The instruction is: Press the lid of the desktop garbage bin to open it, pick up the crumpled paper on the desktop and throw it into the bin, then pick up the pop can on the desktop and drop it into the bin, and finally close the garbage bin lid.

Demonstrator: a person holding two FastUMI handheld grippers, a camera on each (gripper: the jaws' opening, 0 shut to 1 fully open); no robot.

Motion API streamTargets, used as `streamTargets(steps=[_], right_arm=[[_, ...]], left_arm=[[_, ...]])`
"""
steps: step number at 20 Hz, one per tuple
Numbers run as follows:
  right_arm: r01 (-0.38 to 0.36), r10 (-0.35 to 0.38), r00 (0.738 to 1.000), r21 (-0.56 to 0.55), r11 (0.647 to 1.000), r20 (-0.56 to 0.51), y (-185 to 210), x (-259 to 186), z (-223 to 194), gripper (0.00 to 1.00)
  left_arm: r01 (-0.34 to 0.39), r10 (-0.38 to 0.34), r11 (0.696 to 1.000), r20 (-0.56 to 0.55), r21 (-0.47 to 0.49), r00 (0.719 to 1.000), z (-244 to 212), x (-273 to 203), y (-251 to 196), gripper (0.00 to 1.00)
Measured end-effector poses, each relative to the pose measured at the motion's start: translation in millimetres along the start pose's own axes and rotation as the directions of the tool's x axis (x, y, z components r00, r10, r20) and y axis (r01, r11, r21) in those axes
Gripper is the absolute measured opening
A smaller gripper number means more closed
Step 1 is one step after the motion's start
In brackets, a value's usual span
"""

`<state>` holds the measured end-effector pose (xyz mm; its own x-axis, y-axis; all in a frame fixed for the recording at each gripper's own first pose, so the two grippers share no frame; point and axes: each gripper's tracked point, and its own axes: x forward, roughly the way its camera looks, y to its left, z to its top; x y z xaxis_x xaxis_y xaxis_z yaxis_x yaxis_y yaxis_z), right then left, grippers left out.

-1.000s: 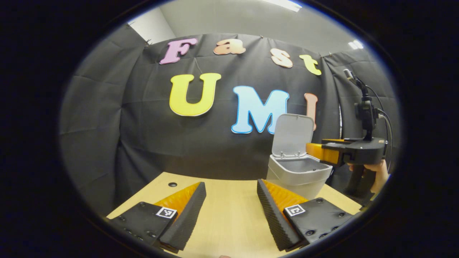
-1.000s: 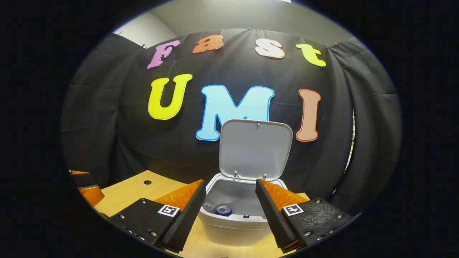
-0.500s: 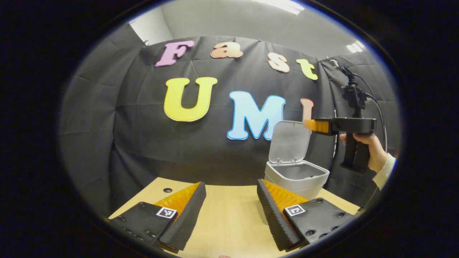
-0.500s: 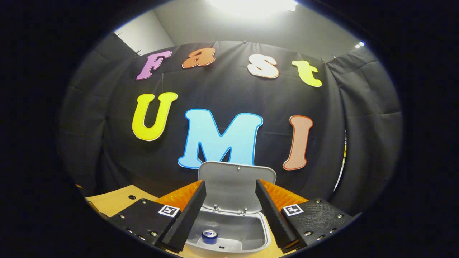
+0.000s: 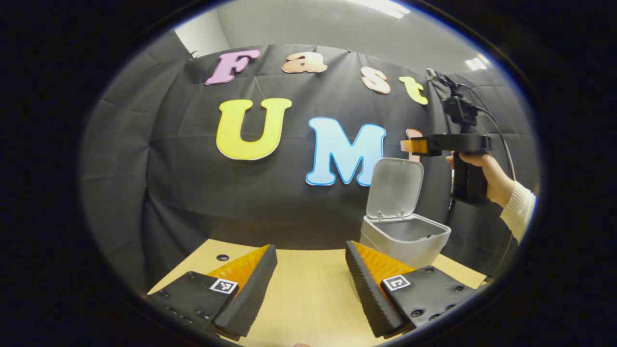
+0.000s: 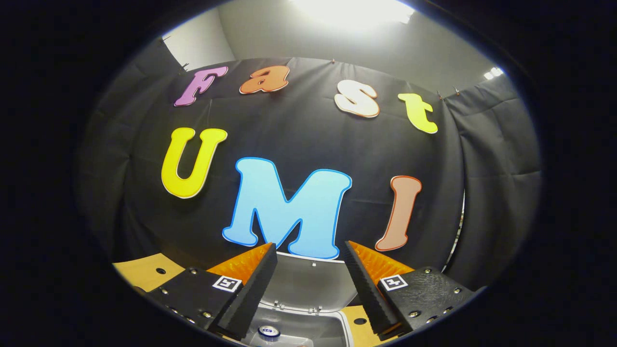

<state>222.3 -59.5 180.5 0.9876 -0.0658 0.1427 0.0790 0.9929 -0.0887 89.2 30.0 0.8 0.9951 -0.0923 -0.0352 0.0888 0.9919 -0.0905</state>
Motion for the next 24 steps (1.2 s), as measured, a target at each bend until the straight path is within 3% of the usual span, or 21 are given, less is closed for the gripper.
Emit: streamTargets(steps=[11,19,24], right_arm=[[0.03,-0.019,0.991,0.085,0.996,-0.131,-1.3,57.9,-20.1,0.89],[0.001,0.033,0.983,0.185,0.983,-0.181,-1.3,60.1,-33.5,0.89],[-0.029,0.062,0.986,0.209,0.977,-0.154,-0.8,47.0,-35.8,0.9]], left_arm=[[-0.022,0.022,1.0,-0.006,-0.005,1.0,13.9,10.2,14.0,0.96],[-0.054,0.053,0.996,-0.006,-0.069,0.999,8.3,4.3,14.1,0.94],[-0.076,0.076,0.996,0.003,-0.047,0.997,5.2,-3.6,11.2,0.94]])
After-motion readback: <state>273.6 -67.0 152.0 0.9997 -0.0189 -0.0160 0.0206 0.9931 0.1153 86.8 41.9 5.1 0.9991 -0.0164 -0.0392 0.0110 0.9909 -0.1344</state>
